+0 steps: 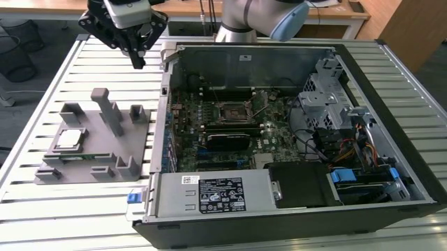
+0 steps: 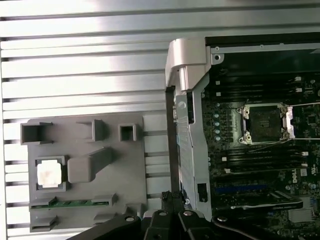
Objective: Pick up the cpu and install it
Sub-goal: 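Reach for the cpu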
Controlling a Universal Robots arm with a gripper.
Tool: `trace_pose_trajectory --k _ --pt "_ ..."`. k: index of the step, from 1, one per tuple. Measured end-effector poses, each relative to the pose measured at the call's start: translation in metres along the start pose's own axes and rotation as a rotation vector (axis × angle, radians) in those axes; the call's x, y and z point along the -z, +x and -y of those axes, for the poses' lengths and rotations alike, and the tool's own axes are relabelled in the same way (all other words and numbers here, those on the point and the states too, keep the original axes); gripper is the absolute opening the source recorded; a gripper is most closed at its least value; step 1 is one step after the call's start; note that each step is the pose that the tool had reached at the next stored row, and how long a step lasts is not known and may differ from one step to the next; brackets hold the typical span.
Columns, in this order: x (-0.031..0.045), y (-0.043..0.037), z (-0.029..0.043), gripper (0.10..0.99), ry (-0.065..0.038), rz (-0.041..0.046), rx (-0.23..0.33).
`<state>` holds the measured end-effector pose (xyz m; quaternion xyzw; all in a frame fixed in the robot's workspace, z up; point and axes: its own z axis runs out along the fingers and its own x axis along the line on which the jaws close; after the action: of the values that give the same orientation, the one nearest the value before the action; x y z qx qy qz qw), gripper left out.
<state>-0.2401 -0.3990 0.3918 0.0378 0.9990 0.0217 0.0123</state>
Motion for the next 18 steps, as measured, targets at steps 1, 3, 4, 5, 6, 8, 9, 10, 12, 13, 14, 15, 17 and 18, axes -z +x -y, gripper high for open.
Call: trace_pose_trajectory --k 1,3,4,5,6,8,9,10,12,13,14,15,17,18 --pt "0.0001 0.004 0.0003 0.106 0.0 0.0 0.0" --pt "0.0001 0.0115 0.0009 0.106 0.0 0.0 0.0" --pt "0.0003 0.015 0.0011 0.106 0.0 -0.0001 0.0" --pt "0.0003 0.0185 0.0014 0.106 0.0 -0.0001 0.0" --pt "0.0003 0.022 0.0017 0.106 0.0 0.0 0.0" --pt "0.0004 0.0292 0.0022 0.106 0.0 0.0 0.0" --pt "0.0005 0.0326 0.0025 0.106 0.0 0.0 0.0" --pt "0.0005 0.0361 0.0027 0.106 0.0 0.0 0.0" --pt "0.0006 0.0432 0.0033 0.106 0.0 -0.0001 0.0" --pt "0.0007 0.0468 0.0035 0.106 0.0 -0.0001 0.0" --pt "0.0007 0.0504 0.0038 0.106 0.0 0.0 0.0" --pt "0.0007 0.0543 0.0041 0.106 0.0 0.0 0.0" --pt "0.0009 0.0613 0.0046 0.106 0.0 -0.0001 0.0" --pt "0.0009 0.0648 0.0049 0.106 0.0 -0.0001 0.0"
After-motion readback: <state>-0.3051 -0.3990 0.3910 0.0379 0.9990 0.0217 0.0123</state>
